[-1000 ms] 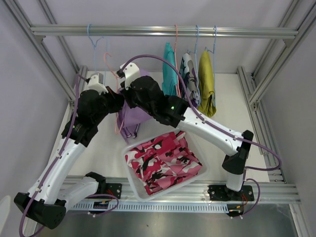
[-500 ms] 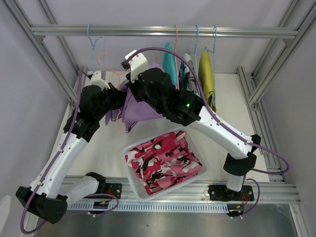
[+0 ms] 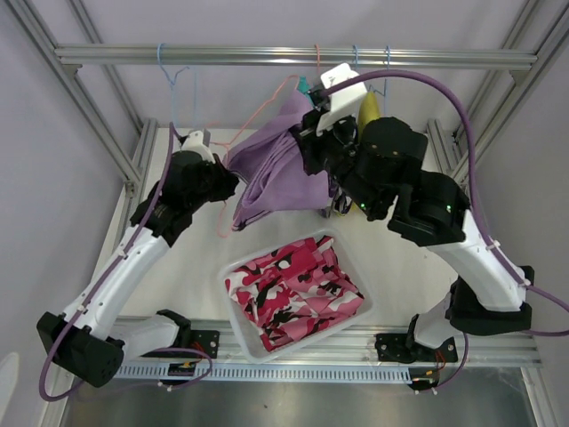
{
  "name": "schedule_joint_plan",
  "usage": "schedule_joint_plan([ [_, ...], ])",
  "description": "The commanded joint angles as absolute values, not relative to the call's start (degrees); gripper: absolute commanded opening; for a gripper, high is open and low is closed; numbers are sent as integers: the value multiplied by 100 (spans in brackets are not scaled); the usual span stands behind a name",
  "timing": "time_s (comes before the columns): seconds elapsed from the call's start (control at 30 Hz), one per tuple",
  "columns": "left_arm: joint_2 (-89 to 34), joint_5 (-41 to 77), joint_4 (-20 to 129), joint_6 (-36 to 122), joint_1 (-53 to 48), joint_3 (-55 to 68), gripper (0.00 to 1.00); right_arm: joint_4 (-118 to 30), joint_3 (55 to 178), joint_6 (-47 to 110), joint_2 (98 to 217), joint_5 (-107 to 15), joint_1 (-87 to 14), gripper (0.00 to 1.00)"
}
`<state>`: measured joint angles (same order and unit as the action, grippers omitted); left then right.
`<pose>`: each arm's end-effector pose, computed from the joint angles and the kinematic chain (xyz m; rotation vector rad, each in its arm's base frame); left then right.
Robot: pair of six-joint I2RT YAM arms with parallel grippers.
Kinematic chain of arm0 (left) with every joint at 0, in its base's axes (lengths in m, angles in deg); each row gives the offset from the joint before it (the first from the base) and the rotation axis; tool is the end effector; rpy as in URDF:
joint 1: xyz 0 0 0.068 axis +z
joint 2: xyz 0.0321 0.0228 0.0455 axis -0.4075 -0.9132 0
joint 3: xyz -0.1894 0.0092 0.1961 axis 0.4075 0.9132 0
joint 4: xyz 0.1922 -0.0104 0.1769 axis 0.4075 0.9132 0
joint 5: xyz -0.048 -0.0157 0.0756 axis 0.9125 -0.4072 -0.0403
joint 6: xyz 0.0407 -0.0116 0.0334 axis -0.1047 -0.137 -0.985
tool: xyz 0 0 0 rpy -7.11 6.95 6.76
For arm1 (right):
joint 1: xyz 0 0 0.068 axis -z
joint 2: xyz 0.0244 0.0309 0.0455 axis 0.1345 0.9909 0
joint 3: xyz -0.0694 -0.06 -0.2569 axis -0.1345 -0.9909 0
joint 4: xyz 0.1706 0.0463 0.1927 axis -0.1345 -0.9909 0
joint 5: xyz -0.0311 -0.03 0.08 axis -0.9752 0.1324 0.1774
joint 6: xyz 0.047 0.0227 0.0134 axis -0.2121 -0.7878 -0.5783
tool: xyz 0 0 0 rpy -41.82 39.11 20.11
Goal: Remove the trousers from the hanger
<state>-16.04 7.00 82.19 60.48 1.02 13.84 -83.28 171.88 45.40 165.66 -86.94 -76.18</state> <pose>0.2290 -0.0955 0.3693 -0.1443 2.0321 -0.5380 0.1134 0.2347 0.5917 -0.5453 1.4458 0.4114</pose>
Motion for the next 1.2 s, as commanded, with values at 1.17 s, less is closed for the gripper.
schedule_joint_plan([
  [1.17, -2524, -2742, 8644, 4872, -2025, 1081, 1, -7554, 16017, 4019, 15554, -8935, -7646, 0],
])
